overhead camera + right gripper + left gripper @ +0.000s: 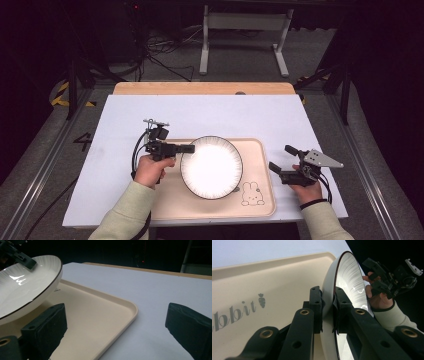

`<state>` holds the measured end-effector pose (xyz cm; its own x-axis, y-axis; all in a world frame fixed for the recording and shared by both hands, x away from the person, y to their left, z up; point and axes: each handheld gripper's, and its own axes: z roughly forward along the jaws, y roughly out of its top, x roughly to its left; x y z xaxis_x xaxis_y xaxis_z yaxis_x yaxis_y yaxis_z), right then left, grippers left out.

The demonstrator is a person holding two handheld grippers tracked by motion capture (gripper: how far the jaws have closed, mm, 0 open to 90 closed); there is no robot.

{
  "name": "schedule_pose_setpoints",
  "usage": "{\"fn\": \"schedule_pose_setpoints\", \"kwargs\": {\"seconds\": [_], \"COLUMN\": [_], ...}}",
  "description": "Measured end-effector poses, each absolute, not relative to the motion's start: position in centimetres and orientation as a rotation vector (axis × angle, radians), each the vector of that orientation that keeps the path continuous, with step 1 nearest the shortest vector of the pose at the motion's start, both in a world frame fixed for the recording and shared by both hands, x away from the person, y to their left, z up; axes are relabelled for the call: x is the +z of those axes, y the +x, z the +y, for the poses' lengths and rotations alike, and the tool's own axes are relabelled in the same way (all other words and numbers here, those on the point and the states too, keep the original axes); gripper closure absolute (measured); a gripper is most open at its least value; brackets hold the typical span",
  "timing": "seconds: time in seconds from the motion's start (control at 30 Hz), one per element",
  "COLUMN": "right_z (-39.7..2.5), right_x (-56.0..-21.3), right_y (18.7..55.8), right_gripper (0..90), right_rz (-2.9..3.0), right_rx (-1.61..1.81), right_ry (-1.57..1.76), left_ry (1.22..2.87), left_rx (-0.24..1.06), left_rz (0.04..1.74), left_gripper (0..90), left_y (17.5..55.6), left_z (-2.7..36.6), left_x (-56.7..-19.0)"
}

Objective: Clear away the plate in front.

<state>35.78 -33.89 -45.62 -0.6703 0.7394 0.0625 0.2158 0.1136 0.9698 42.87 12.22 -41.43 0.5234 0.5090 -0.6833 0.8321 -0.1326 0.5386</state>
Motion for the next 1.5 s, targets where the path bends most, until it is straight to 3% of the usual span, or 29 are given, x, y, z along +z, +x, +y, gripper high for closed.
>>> {"fn": "schedule_pose_setpoints", "kwargs": {"seconds": [1.5], "right_z": [-33.9], "right_x": [-45.6], "right_y": [35.8], "right_gripper": [4.0], "right_rz": [1.953], "right_rx": [1.588], "right_ry": [0.928], "left_ry": [1.841], "left_rx": [-0.511], "left_rz": [1.231], "left_gripper": [80.6], "left_y": [44.1], "left_z": [12.1], "left_x": [-44.8]}}
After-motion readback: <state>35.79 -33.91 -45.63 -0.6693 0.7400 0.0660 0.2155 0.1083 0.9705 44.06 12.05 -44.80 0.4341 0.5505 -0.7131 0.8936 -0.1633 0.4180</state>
